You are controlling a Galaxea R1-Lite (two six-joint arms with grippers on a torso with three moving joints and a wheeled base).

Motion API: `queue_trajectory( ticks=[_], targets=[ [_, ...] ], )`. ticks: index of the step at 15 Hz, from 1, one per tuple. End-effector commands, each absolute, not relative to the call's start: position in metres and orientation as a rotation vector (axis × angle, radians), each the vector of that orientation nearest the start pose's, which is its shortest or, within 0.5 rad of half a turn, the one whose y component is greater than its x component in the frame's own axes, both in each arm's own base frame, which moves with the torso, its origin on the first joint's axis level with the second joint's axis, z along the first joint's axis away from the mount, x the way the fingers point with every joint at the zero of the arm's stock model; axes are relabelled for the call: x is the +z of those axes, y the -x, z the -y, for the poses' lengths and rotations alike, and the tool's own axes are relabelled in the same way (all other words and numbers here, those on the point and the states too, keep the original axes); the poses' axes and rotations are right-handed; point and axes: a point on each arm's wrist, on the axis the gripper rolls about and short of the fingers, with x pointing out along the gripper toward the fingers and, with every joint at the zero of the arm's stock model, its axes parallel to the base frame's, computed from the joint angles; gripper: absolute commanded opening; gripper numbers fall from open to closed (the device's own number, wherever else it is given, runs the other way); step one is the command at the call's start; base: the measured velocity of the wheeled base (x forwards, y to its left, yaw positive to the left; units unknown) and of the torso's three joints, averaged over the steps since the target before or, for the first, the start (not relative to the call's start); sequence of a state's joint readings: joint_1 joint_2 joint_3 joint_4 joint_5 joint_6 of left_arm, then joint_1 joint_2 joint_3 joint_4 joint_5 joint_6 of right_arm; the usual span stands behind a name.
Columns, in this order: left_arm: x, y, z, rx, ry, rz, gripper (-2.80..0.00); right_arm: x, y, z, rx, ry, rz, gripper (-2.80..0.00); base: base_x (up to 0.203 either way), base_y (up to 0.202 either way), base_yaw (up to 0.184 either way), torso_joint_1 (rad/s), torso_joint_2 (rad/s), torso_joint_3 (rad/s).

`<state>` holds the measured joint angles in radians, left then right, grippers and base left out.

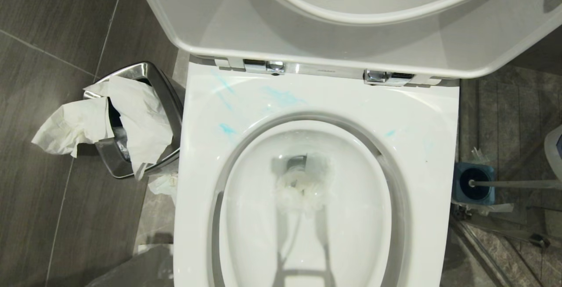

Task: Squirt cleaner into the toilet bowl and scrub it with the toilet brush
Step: Pour in the cleaning agent

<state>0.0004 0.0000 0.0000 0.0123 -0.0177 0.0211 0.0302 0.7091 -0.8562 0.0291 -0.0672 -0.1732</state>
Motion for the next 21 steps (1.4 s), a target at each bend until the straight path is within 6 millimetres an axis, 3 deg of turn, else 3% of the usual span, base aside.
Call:
queue_trajectory(
  ticks=[1, 8, 21],
  targets=[
    [0.074, 0.023, 0.000, -0.017, -0.021, -0.012, -2.80, 0.305, -0.038, 0.000, -0.045, 0.170, 0.104, -2.80, 0.000, 0.000, 0.000, 0.000, 0.00, 0.000],
    [0.074, 0.023, 0.000, -0.015, -0.020, -0.012, -2.80, 0.304, -0.038, 0.000, -0.042, 0.176, 0.098, -2.80, 0.000, 0.000, 0.000, 0.001, 0.00, 0.160],
    [0.074, 0.023, 0.000, -0.010, -0.017, -0.013, -2.80, 0.312, -0.058, 0.000, -0.042, 0.177, 0.072, -2.80, 0.000, 0.000, 0.000, 0.001, 0.00, 0.200]
  ],
)
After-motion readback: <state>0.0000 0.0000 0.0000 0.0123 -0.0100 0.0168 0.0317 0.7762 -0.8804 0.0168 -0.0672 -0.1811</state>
